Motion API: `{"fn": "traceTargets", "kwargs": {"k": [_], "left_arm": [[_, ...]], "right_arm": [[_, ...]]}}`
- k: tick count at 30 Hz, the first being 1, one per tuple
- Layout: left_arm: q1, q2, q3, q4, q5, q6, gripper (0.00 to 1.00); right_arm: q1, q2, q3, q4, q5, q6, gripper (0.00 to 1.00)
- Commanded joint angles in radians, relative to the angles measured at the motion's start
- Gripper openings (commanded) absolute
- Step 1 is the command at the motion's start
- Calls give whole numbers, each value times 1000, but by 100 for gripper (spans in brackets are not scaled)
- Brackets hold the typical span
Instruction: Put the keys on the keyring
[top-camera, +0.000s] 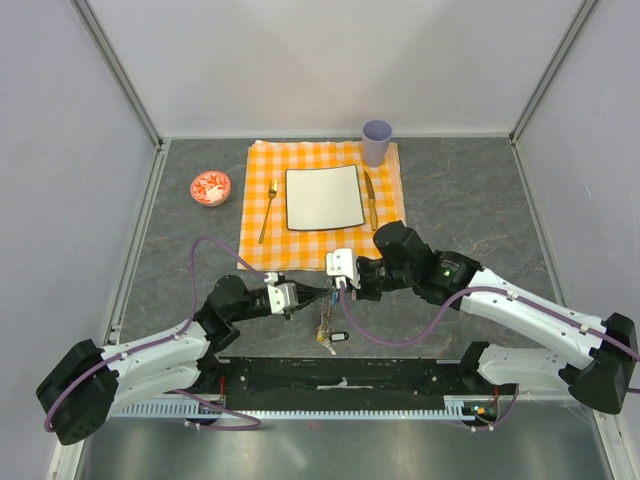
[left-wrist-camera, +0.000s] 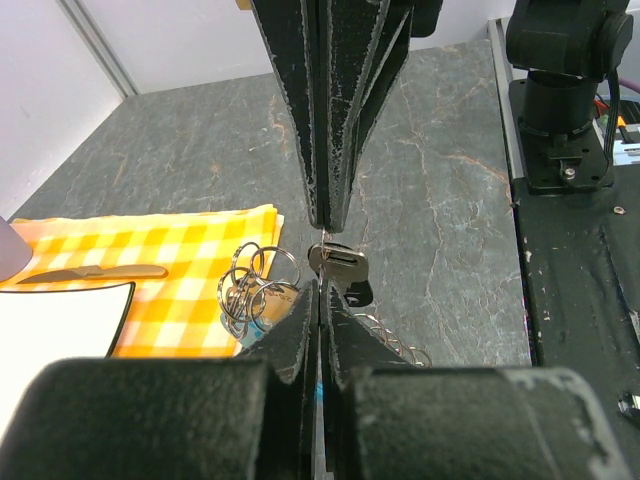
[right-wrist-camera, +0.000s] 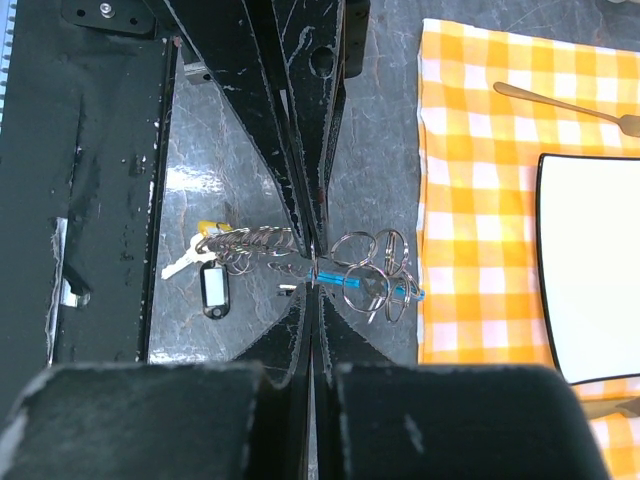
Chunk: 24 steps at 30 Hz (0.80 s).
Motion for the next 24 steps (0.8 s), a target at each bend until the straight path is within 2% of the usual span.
{"fn": "traceTargets", "kwargs": {"k": [1, 24], "left_arm": [[-2, -11, 39, 48, -5, -24, 2], [-2, -14, 39, 46, -2, -26, 2]], "right_arm": [[4, 9, 18, 7, -23, 2, 0], [4, -18, 12, 20, 12, 6, 0]]}}
